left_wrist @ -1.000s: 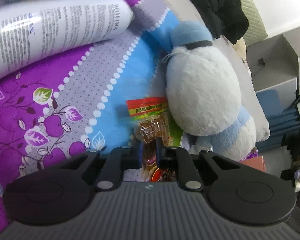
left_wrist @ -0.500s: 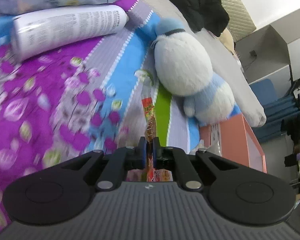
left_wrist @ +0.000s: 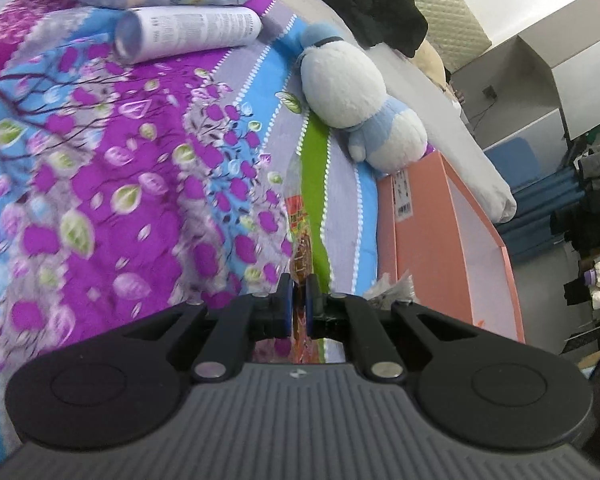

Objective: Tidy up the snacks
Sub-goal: 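Lift both held snacks and carry them over the pink box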

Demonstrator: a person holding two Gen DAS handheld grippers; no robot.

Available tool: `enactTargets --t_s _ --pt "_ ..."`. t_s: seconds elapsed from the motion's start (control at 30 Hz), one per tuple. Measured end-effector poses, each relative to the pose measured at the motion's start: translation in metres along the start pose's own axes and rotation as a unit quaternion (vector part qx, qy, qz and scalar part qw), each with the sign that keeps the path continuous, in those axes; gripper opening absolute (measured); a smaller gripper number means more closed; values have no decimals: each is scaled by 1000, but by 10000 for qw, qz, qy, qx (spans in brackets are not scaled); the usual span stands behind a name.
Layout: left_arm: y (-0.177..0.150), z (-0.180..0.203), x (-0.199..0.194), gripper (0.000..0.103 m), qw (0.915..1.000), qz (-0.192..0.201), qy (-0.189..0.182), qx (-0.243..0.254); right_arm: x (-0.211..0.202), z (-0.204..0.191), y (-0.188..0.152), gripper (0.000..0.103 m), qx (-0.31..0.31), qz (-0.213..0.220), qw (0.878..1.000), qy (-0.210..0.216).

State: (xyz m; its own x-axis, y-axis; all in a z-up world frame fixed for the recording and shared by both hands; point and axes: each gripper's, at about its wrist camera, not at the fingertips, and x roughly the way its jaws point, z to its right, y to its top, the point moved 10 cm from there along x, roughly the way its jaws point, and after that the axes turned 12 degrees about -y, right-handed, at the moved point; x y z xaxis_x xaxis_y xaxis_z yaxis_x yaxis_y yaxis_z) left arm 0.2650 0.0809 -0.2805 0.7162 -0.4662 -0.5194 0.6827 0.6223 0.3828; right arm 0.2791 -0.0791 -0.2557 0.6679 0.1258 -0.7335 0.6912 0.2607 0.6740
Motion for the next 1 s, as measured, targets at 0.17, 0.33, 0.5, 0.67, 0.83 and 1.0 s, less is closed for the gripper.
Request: enactTargets --t_s 0.17,0.33,0.5,0.67,0.83,1.0 --pt "-19 -1 -34 7 9999 94 48 -34 -12 -7 -25 48 -46 -26 10000 7" --pt "-38 -1 -61 7 9999 69 118 -8 -21 -13 -50 48 -53 -101 9999 70" --pt "-53 -6 -68 7 9996 -66 262 -10 -26 -24 -73 48 -108 -231 9995 180" --pt "-66 -15 -67 7 9994 -186 279 -82 -27 -34 -88 48 -183 -295 9990 278" --pt "-74 -19 -57 7 9993 -262 258 -82 -23 -36 -98 48 -259 -304 9987 316" --pt "-77 -19 -48 8 9987 -268 421 30 -23 -33 -101 48 -186 -293 9987 378"
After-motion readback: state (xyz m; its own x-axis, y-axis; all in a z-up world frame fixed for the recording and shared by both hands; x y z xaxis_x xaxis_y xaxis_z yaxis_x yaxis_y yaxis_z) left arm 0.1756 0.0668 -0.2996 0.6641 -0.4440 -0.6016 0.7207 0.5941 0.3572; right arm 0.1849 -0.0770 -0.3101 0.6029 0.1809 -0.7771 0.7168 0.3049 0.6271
